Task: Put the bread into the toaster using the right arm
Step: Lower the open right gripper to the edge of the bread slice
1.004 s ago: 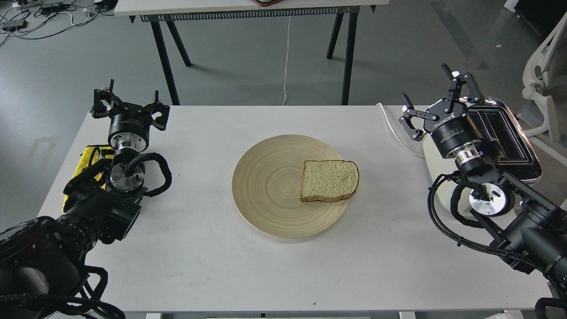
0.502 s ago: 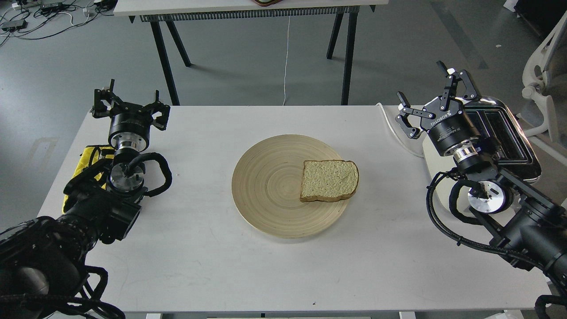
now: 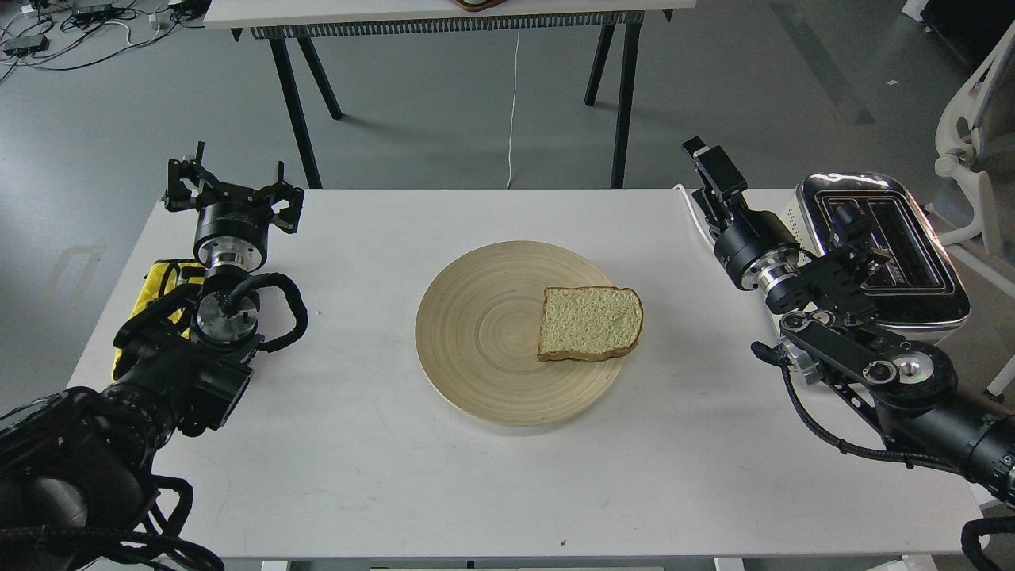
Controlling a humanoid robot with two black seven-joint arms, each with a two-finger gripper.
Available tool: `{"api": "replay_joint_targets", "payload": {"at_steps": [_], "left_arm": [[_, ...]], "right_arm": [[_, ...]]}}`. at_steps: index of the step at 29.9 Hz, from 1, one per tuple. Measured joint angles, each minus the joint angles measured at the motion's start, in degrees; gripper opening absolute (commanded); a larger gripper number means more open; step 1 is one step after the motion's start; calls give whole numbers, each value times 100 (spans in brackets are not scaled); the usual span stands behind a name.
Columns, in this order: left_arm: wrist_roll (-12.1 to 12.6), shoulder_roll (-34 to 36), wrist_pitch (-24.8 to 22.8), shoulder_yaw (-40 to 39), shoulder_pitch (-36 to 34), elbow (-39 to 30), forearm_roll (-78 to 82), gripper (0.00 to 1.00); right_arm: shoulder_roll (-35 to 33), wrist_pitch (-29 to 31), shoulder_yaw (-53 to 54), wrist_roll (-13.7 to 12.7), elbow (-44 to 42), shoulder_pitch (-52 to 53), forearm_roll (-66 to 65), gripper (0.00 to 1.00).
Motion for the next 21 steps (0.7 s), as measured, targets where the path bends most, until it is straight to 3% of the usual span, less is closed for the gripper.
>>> {"api": "replay_joint_targets", "payload": {"at_steps": [5, 14, 21], "left_arm": [[0, -3, 0, 0, 0, -2, 0, 100], [0, -7, 0, 0, 2, -4, 1, 100], [0, -6, 0, 0, 2, -5, 1, 100]], "right_arm": [[25, -220, -838, -19, -37, -107, -68, 98], [378, -227, -914, 0, -118, -619, -34, 96], [710, -227, -918, 20, -465, -683, -26, 82]]}}
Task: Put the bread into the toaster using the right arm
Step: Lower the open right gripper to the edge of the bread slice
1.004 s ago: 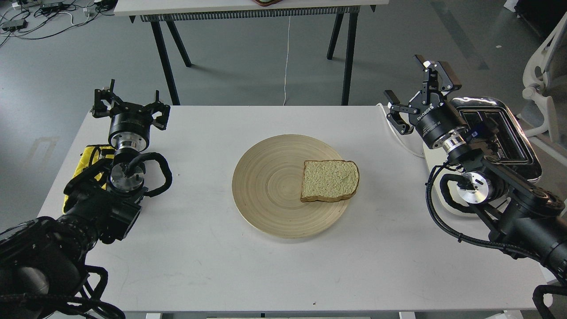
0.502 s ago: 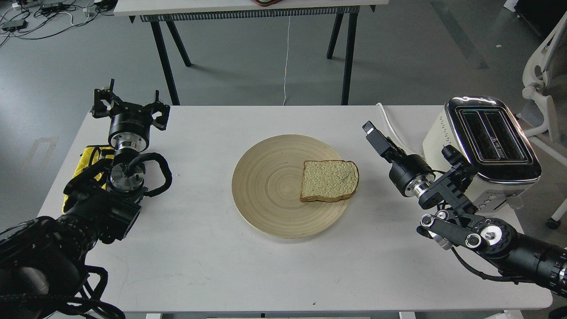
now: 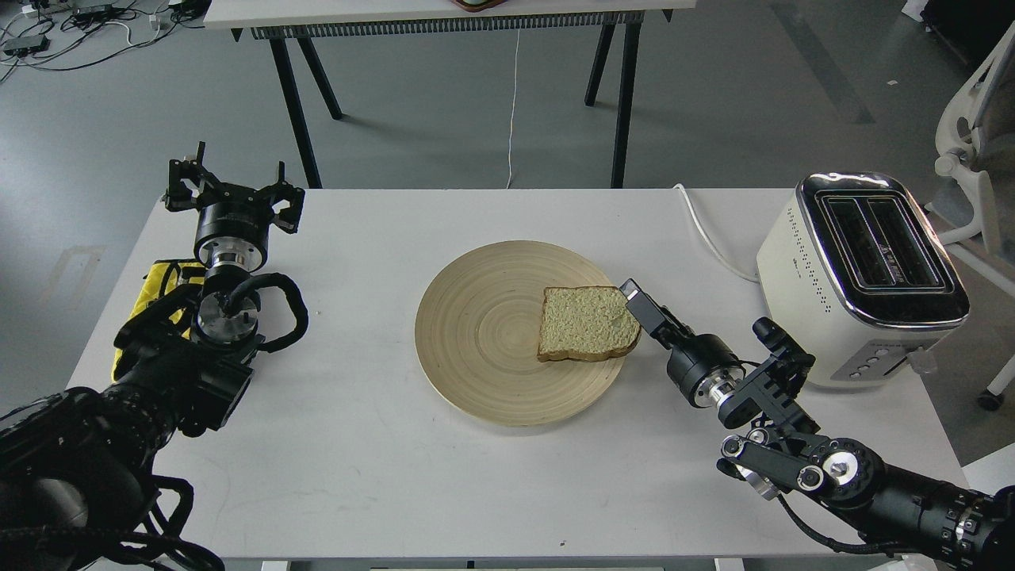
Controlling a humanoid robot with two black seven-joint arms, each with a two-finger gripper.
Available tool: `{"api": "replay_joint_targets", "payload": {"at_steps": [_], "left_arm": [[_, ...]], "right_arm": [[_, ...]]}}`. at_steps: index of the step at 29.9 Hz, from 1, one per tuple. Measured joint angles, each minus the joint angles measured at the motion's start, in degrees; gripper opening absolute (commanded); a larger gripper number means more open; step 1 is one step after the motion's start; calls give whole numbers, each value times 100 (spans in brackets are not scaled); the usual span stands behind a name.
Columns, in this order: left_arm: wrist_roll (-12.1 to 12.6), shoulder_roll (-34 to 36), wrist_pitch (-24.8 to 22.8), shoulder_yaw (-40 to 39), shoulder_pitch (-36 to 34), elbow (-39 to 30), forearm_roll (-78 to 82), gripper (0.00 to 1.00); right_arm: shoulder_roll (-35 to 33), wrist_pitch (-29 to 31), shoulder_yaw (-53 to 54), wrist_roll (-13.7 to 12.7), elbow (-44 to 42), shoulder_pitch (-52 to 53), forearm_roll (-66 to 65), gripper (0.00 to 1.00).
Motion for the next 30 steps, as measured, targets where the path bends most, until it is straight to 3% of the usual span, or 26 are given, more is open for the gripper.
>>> {"api": "replay_joint_targets", "payload": {"at_steps": [8, 16, 30], "left_arm": [[0, 2, 0, 0, 0, 3, 0, 100], [0, 0, 0, 0, -1, 3, 0, 100], [0, 0, 0, 0, -1, 4, 0, 100]], "right_arm": [[108, 0, -58, 12, -122, -41, -2, 73], [112, 1, -75, 38, -185, -77, -1, 54], [78, 1, -66, 57, -196, -136, -1, 41]]}}
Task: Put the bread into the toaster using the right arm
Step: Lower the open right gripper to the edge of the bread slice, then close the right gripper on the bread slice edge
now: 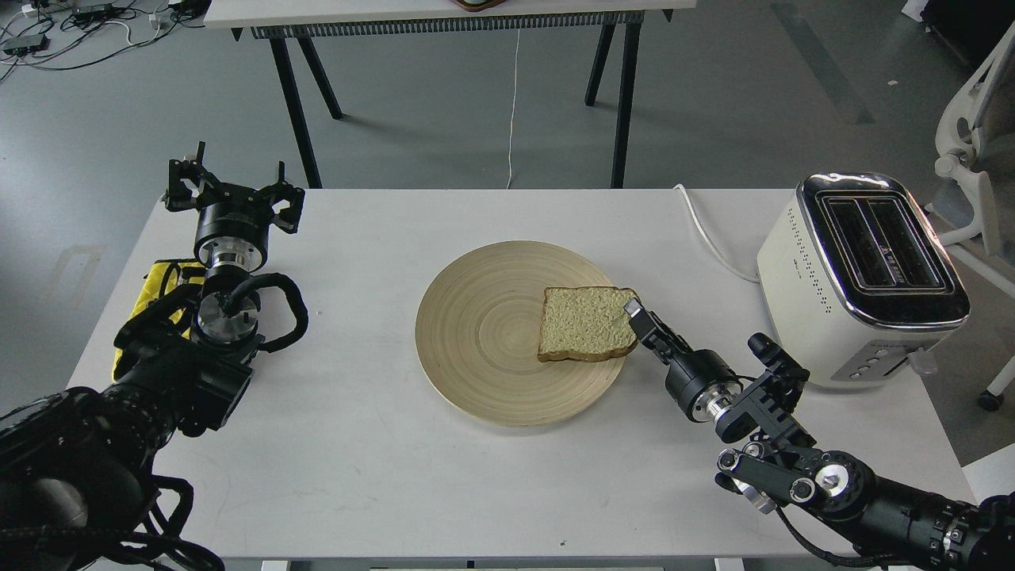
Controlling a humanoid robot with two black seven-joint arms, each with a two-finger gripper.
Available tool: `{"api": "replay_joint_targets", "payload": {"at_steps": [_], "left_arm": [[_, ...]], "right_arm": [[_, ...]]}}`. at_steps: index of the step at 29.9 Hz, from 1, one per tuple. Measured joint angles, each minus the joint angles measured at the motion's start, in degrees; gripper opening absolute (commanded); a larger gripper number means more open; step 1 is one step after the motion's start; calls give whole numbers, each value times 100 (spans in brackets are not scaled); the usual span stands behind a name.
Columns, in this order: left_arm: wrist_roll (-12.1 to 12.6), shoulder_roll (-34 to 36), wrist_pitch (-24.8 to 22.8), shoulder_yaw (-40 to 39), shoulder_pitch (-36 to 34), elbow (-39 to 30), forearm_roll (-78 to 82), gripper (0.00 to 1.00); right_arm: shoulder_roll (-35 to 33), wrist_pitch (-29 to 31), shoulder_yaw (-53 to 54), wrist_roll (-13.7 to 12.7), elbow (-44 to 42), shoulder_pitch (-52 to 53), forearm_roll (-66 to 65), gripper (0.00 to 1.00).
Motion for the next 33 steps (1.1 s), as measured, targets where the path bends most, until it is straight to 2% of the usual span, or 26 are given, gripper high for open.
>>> {"api": "replay_joint_targets", "payload": {"at_steps": [17, 27, 33], "left_arm": [[0, 1, 0, 1, 0, -6, 0, 100], [0, 2, 0, -1, 0, 0, 0, 100], [0, 1, 0, 0, 0, -2, 0, 100]], "right_arm": [[-18, 0, 6, -22, -11, 6, -2, 22], [-20, 0, 4, -35, -85, 27, -2, 6], [-32, 0, 5, -10, 8, 80, -2, 3]]}}
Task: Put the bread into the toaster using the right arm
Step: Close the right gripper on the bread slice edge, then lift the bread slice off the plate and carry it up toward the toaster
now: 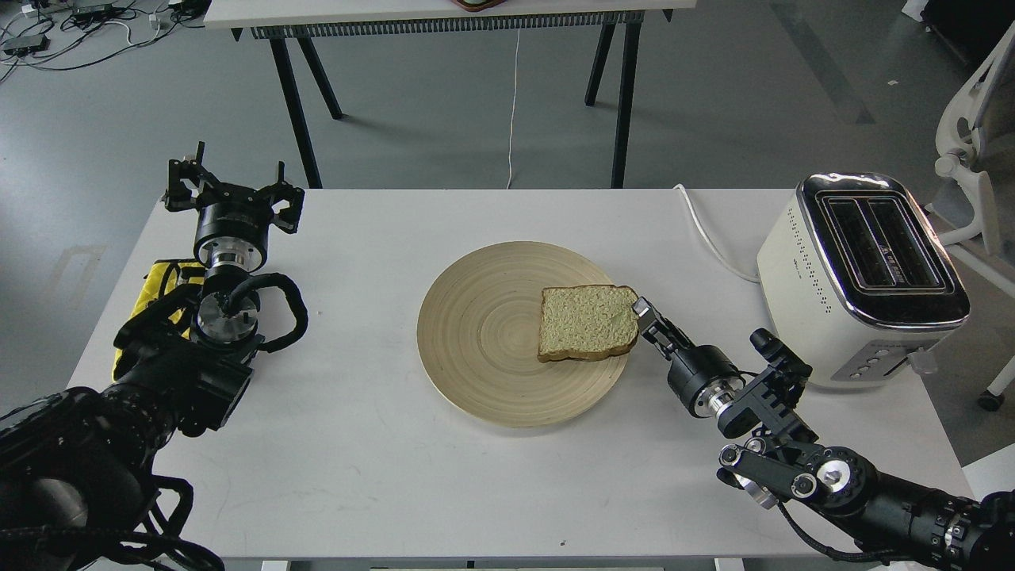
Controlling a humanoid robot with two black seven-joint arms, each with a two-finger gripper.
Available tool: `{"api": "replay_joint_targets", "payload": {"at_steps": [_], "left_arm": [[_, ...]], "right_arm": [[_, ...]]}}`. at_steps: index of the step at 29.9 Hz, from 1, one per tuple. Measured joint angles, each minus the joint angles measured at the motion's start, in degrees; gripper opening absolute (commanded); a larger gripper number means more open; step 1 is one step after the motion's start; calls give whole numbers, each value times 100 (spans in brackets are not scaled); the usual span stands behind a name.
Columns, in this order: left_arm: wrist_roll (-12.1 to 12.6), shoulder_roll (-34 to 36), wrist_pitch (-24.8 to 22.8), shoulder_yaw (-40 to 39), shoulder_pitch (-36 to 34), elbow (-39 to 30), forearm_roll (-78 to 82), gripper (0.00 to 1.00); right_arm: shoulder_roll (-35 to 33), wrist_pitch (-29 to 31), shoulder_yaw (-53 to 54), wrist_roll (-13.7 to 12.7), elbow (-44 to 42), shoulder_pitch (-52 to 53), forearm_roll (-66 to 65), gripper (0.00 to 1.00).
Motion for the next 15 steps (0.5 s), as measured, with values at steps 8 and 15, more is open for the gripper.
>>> {"api": "replay_joint_targets", "payload": {"at_steps": [8, 15], "left_arm": [[0, 0, 0, 0, 0, 0, 0, 100], [0, 0, 0, 0, 0, -3, 0, 100]], "right_arm": [[-192, 0, 105, 11, 383, 72, -1, 1], [-491, 0, 327, 7, 685, 475, -1, 1]]}}
